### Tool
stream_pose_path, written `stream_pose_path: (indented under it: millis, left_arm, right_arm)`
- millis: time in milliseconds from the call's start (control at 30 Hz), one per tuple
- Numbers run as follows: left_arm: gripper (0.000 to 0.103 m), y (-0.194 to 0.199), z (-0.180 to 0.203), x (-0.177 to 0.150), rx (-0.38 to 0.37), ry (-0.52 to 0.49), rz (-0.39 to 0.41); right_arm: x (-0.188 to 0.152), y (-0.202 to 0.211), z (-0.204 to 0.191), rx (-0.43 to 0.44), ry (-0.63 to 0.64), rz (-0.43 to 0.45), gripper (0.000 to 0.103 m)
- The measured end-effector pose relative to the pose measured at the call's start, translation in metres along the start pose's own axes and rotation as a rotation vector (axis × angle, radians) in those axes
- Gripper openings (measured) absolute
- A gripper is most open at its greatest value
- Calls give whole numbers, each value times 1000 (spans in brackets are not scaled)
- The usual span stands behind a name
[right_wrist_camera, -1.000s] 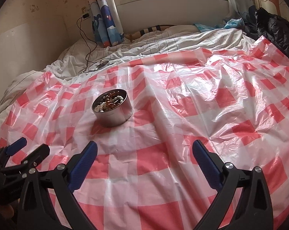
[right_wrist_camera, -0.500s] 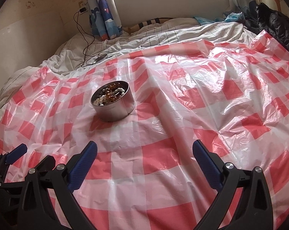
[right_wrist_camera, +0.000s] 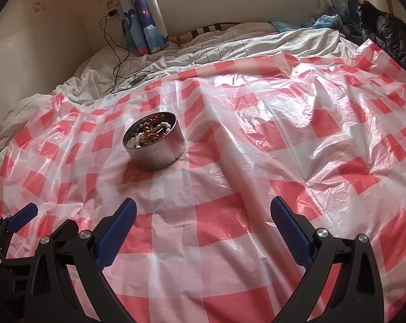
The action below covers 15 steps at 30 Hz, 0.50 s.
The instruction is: Organize jewelry
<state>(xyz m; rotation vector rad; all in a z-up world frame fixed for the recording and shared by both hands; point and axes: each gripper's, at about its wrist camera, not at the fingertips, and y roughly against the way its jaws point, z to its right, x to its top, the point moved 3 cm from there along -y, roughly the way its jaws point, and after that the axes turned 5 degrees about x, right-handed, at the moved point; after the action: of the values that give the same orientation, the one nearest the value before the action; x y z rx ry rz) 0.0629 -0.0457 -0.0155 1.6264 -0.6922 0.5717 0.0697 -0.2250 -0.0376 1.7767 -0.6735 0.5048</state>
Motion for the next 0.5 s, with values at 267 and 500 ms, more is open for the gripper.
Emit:
stream_pose_path:
  millis: [267,500]
  left_arm:
    - [95,-3,0,-1,12,2,-11]
    - [95,-4,1,0,24,-6,-11]
  right_arm:
    - [0,-1,0,-2,2,-2,95]
    - [0,0,0,-2,2,-2,95]
